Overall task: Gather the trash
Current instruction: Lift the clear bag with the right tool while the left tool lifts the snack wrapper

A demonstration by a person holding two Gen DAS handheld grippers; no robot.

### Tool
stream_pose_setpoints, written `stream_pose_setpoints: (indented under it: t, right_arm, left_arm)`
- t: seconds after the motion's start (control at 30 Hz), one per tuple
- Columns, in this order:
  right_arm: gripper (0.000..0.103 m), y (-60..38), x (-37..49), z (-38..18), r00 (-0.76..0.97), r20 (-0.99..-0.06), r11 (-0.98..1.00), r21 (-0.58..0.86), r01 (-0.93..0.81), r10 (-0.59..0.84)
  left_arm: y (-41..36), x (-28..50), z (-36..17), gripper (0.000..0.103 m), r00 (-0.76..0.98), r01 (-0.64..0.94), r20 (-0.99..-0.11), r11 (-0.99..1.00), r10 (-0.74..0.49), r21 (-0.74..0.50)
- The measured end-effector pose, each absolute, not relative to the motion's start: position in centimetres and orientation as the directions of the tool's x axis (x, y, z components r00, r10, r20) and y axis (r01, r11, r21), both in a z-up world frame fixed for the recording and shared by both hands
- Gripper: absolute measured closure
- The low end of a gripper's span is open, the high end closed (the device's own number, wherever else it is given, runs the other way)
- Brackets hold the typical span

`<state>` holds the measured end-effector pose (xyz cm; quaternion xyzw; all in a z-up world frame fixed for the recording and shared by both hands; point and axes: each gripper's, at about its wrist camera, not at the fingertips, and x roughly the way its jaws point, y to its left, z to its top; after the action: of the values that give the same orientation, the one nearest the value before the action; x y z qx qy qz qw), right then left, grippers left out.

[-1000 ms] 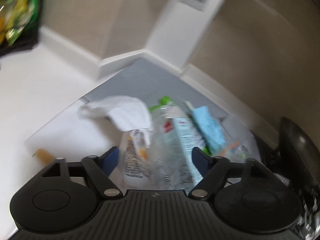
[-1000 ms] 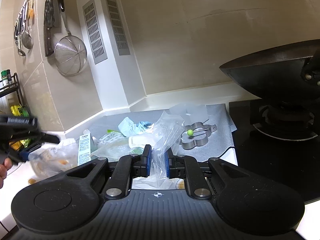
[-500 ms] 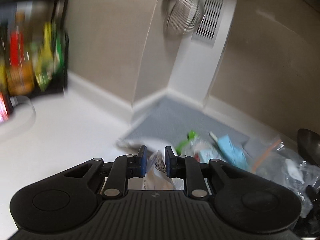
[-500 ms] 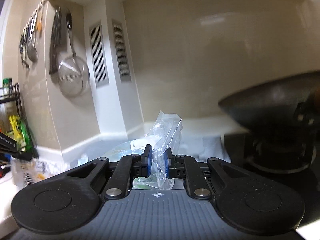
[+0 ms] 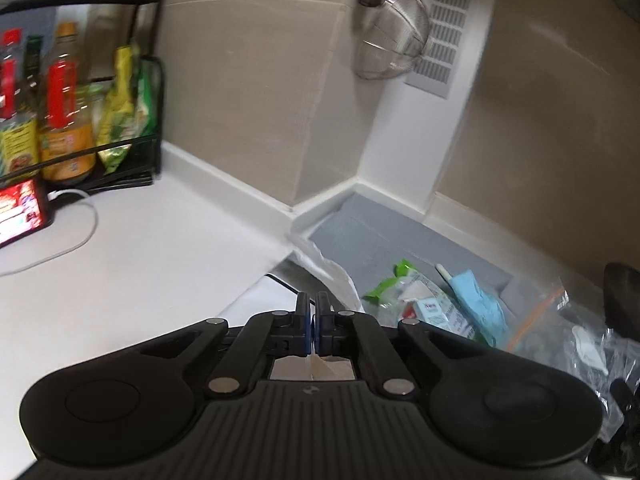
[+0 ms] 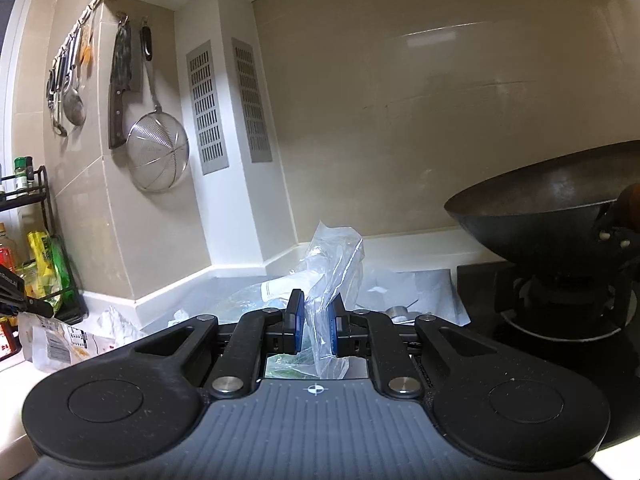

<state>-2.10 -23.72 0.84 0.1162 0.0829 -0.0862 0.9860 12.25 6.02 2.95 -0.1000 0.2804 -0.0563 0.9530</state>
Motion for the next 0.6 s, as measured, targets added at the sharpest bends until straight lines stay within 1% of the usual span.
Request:
stream_pose_setpoints:
  t: [0.13,0.33,0.6]
  right_arm:
    - [0.089,-23.5,-2.5,1.4,0.977,-0.162,0.961,0.215,0.173,-0.139]
    - [0.089,-22.9,-3.1,2.5,0.986,-0.123,0.967,0.214,0.136,-0.112]
    - [0.089,-21.3,-5.3,4.6,0.998,-0.062,0.979,0.202,0.027,-0.014]
  left_arm:
    - [8.0,11.3,3.8,0.102,0.849,0.017,-0.504,0.962,-0.158,-0.273]
    - [9.5,9.7,6.5,0.102,0.880,0.011,-0.450,0.953,-0.153,-0.303]
    - [9.7,6.6,8.9,0.102,0.891,0.031,-0.419,0.945,-0.173,-0.324]
